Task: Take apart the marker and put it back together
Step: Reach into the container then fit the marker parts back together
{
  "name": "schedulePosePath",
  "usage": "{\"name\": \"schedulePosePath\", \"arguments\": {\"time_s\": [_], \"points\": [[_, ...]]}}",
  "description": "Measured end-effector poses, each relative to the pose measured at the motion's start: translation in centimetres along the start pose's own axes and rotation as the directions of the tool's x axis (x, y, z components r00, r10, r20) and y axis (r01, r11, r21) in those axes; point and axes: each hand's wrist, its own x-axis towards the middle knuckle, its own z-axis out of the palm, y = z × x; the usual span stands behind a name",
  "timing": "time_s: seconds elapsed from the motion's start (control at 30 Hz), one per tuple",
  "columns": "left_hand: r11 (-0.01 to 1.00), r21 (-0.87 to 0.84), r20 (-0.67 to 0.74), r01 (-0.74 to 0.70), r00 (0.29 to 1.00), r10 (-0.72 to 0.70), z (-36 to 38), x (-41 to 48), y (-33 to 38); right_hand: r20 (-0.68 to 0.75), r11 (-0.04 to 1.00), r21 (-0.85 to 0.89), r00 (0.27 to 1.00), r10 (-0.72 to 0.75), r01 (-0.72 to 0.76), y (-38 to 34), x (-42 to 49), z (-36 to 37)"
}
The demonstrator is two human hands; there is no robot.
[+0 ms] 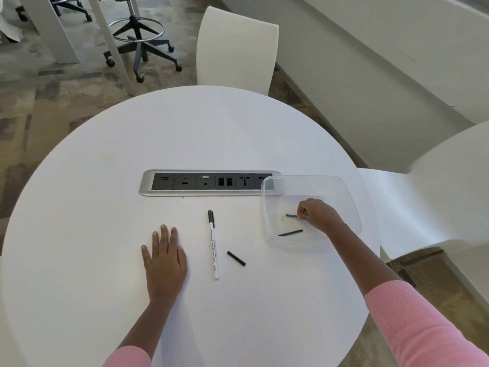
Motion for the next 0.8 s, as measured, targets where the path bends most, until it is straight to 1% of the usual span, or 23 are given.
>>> {"name": "schedulePosePath", "arguments": {"time_s": [0.23, 0.3, 0.37, 0.43, 0.5, 0.67, 0.8], "points": [[1.0, -0.004, -0.008, -0.002, 1.0, 0.002, 0.0, 0.1, -0.1, -0.036, 0.997, 0.02, 0.996, -0.08, 0.081, -0.8, -0.1, -0.6], [1.0, -0.009, -0.011, -0.005, 1.0, 0.005, 0.1, 0.1, -0.1, 0.007, 0.992, 0.039, 0.992, -0.123, 0.123, -1.3, -0.1, -0.9], [1.0, -0.013, -0.01, -0.006, 1.0, 0.006, 0.1, 0.0, -0.1, 0.103, 0.986, 0.042, 0.981, -0.167, 0.163, -2.0, -0.2, -1.1], [1.0, -0.012, -0.012, -0.006, 1.0, 0.006, 0.1, 0.0, -0.2, 0.192, 0.98, -0.002, 0.962, -0.193, 0.197, -2.6, -0.4, -1.0], [1.0, -0.013, -0.011, -0.006, 1.0, 0.006, 0.2, 0.0, -0.2, 0.245, 0.974, -0.063, 0.949, -0.197, 0.218, -3.0, -0.6, -0.8], [1.0, -0.017, -0.016, -0.005, 1.0, 0.004, 0.4, 0.1, -0.4, 0.285, 0.949, -0.174, 0.936, -0.208, 0.264, -3.6, -0.5, -0.3], [1.0, -0.017, -0.022, -0.007, 1.0, 0.007, 0.5, 0.1, -0.4, 0.312, 0.942, -0.207, 0.93, -0.193, 0.265, -3.8, -0.4, -0.4]]}}
